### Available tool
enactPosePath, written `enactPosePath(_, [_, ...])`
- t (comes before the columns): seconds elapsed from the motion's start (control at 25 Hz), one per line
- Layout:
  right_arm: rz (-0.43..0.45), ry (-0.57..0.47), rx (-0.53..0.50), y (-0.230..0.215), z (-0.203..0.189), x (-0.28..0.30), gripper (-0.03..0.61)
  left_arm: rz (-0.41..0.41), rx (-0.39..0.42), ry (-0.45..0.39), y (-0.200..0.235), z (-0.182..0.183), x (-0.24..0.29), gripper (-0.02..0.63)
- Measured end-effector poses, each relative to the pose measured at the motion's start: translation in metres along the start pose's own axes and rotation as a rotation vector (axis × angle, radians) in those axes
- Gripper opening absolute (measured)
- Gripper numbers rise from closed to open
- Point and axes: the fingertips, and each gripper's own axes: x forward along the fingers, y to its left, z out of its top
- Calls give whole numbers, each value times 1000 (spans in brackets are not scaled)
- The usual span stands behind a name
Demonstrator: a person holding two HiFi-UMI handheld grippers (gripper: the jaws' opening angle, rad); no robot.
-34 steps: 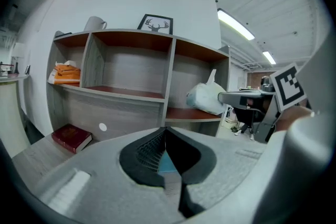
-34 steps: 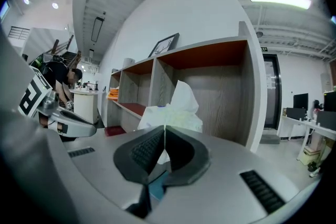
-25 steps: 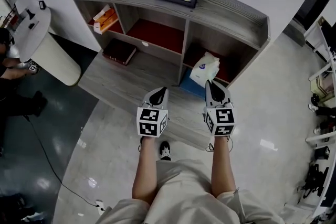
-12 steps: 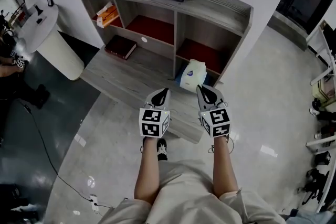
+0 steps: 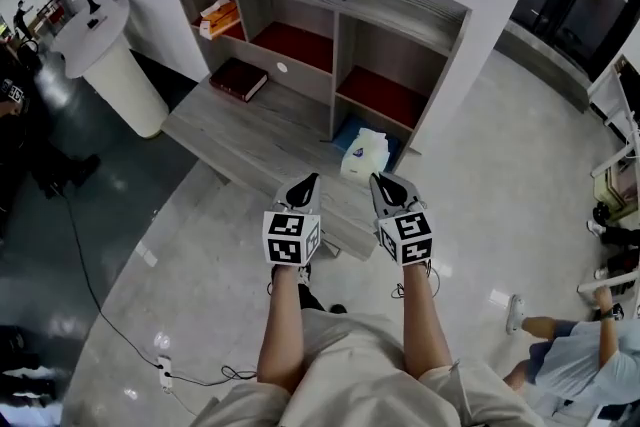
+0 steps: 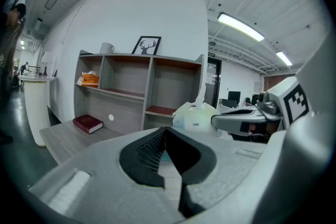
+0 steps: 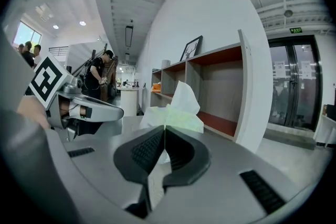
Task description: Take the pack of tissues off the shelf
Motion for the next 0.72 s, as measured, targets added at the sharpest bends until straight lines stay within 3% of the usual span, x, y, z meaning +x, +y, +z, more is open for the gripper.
enactPosePath(0.24, [37,46,-11,14,-27,-21,17,5,5,36,-24,-25,-21,9])
enactPosePath(0.44, [53,63,58,23,-48,-32,17,20,18,61,-31,-37,-33,9])
enactPosePath(0.72, [46,83,79,29,-68,-47,17,26,6,77,-42,-53,-40,9])
